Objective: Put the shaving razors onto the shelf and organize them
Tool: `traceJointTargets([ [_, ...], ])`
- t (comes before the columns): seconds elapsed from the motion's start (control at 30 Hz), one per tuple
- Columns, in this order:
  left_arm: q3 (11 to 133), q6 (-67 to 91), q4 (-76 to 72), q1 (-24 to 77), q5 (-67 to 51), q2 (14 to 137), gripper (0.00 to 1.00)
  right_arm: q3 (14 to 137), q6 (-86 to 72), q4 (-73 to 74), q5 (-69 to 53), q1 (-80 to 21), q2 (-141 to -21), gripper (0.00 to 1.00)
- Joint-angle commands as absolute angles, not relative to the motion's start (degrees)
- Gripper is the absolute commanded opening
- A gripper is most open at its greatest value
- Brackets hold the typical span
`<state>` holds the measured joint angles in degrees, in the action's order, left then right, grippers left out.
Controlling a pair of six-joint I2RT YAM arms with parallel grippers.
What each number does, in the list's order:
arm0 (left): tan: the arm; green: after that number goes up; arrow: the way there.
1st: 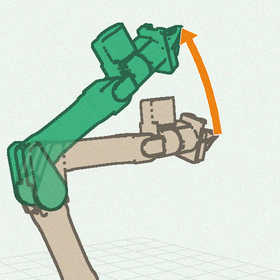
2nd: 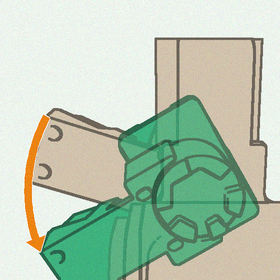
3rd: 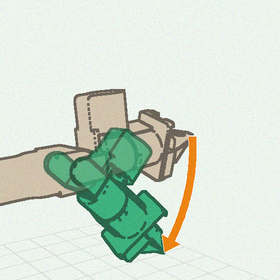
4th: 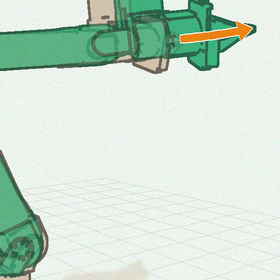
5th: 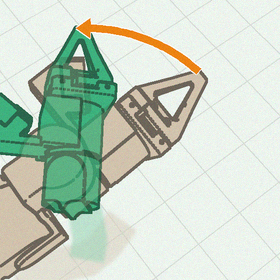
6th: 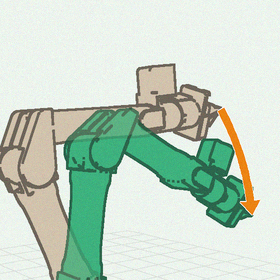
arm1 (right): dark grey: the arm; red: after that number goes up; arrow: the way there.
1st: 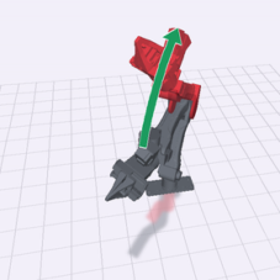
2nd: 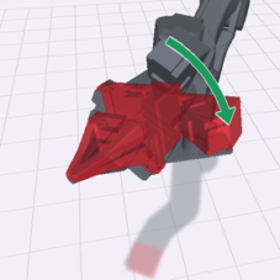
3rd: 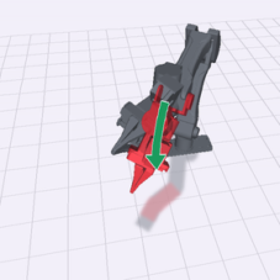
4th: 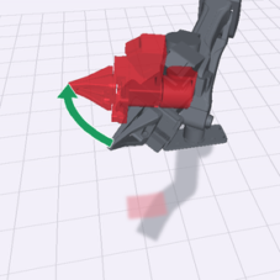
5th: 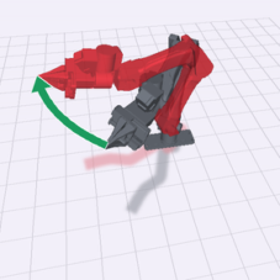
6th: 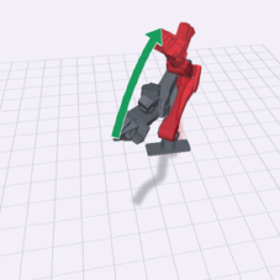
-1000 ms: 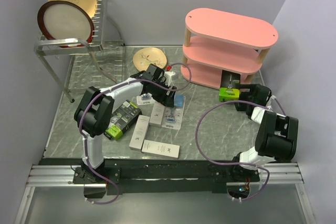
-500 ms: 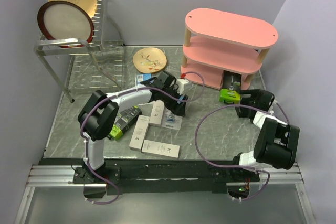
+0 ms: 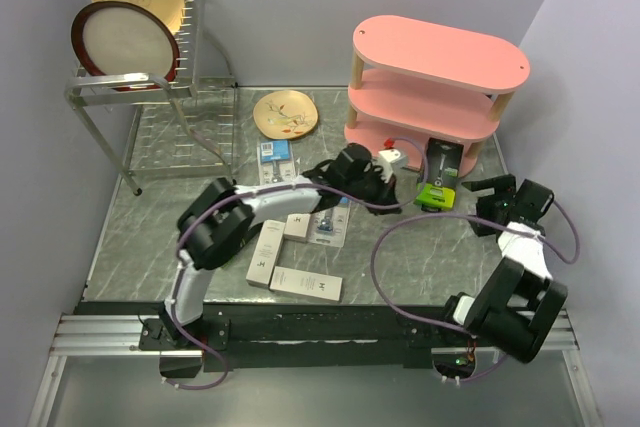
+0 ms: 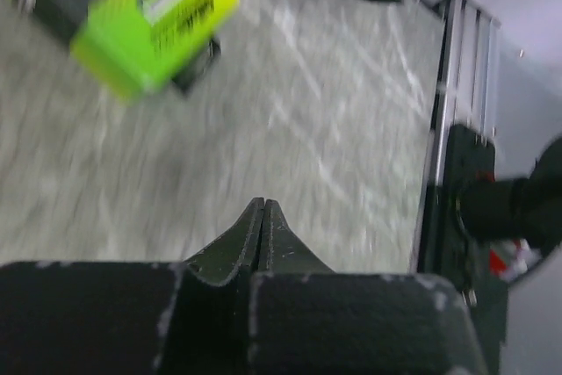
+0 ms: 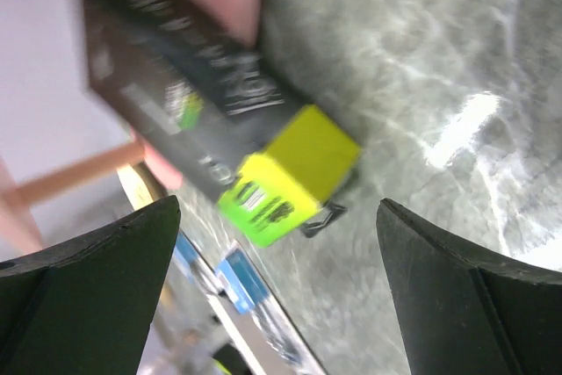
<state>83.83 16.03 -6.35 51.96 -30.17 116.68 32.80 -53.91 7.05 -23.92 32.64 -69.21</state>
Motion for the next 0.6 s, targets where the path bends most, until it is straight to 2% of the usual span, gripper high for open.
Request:
traceJointTargets([
  [0.0, 89.5, 19.8, -17.1, 53.6, -30.5, 123.3, 0.01, 36.9, -42.1, 14.1, -26.3, 33.0, -61.1, 1.00],
  [0.3, 96.4, 31.6, -24.5, 56.4, -25.3, 134.6, 0.01, 42.8, -33.1, 24.5, -30.8, 33.9, -56.9, 1.00],
  [0.57, 103.7, 46.2, -21.6, 57.1, -14.1, 141.9, 0.01, 47.9, -31.4, 27.6, -30.0, 34.5, -55.6, 1.00],
])
